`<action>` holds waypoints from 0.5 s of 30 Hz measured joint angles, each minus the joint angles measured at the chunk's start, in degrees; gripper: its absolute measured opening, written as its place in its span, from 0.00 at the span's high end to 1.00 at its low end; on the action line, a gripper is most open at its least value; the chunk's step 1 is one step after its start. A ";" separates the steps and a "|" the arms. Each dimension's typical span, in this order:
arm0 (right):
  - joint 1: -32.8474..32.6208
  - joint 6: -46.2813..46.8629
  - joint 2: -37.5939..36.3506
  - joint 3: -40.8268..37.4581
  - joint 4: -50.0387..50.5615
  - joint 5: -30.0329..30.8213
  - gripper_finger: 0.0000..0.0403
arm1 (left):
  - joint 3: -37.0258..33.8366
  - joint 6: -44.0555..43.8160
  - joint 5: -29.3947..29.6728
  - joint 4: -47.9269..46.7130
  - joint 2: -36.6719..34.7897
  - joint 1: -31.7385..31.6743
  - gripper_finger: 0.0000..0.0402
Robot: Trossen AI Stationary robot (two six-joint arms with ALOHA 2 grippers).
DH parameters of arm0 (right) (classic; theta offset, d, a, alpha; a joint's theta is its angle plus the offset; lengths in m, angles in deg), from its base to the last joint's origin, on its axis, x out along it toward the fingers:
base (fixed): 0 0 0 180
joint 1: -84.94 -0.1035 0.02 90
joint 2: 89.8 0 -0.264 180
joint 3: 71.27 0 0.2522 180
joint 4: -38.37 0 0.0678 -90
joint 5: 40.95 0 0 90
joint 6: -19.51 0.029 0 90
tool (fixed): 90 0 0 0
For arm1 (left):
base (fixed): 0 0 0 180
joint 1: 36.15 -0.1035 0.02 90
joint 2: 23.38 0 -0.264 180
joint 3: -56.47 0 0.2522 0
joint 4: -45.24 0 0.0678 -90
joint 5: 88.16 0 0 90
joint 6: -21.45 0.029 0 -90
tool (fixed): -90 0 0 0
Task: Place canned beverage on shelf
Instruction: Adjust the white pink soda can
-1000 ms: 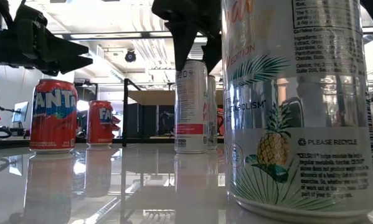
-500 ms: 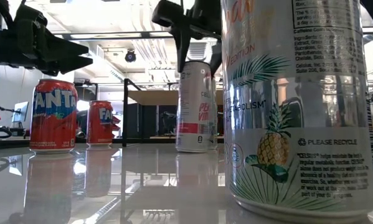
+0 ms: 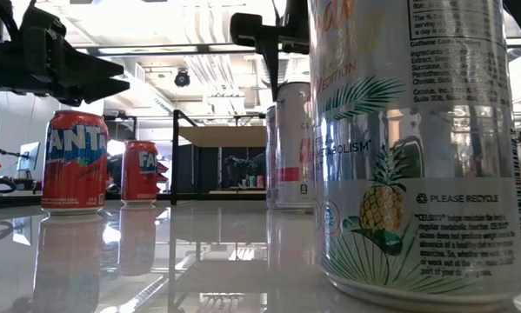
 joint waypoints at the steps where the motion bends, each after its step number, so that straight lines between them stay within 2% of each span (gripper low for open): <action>1: 0.00 0.49 0.00 0.00 0.13 -0.04 0.38 | 0.00 0.00 0.00 0.00 0.00 0.00 0.00; 9: 0.00 8.85 0.02 -0.52 1.03 -1.10 0.38 | 0.00 0.00 -0.01 0.00 0.00 -0.02 0.00; 15: 0.02 8.91 0.20 -0.57 0.31 -1.73 0.38 | -0.02 0.00 0.02 0.00 0.00 -0.02 0.00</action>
